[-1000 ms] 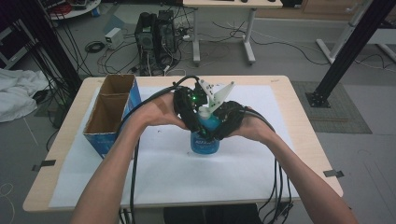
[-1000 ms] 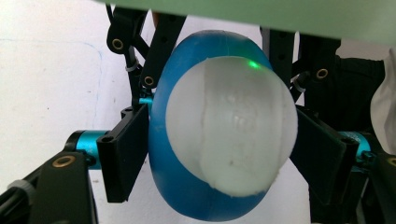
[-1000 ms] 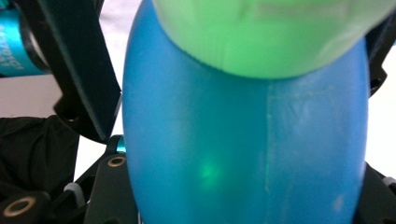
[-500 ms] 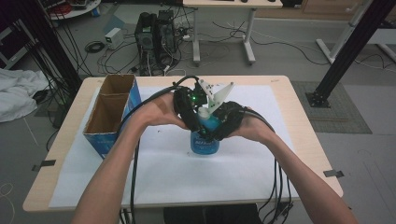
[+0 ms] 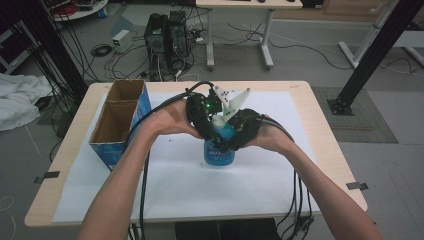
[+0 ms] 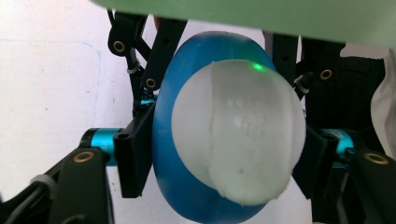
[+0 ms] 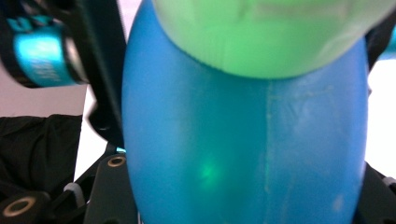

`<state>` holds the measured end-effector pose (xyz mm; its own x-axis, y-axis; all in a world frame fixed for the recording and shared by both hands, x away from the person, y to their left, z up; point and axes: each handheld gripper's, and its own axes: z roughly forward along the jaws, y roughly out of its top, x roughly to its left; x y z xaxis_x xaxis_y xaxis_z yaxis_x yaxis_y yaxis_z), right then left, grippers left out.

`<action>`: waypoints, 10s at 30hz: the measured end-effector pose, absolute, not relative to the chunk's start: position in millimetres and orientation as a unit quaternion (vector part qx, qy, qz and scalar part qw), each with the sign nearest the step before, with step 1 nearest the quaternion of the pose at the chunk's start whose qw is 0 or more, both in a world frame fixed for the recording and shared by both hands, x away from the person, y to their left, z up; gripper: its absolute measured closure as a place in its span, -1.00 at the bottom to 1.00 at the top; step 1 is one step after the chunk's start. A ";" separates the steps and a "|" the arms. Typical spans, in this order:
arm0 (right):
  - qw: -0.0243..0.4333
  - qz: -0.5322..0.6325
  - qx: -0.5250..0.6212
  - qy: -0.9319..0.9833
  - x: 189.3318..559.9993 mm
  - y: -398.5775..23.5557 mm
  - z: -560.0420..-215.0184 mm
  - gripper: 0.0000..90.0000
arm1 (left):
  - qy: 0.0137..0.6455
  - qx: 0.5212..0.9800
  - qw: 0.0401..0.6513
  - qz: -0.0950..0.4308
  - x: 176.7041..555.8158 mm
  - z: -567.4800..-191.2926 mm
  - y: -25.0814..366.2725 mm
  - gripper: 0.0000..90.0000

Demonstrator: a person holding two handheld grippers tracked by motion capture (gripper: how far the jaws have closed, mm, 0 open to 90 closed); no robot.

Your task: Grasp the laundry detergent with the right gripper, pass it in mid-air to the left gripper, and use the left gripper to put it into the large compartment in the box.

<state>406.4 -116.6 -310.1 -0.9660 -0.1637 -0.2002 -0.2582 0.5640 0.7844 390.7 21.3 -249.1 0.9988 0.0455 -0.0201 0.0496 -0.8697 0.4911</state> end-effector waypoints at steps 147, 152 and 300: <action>0.098 0.223 0.176 0.954 373.3 -258.7 -306.0 -0.71 | 0.110 0.974 0.187 0.067 386.0 -117.2 87.5 -0.15; 0.099 0.225 0.178 0.953 373.3 -261.2 -305.0 -0.71 | 0.124 0.972 0.185 0.072 386.3 -107.1 98.4 -0.15; 0.098 0.189 0.189 0.959 365.9 -256.7 -336.1 -0.71 | 0.330 0.931 0.150 0.040 418.1 -280.0 274.8 -0.22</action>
<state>365.9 -256.7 -336.1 -0.9095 0.3990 -0.1167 0.3249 0.8573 0.3994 418.1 274.8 -280.0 0.7789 0.6266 -0.0247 0.6027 -0.7371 0.3056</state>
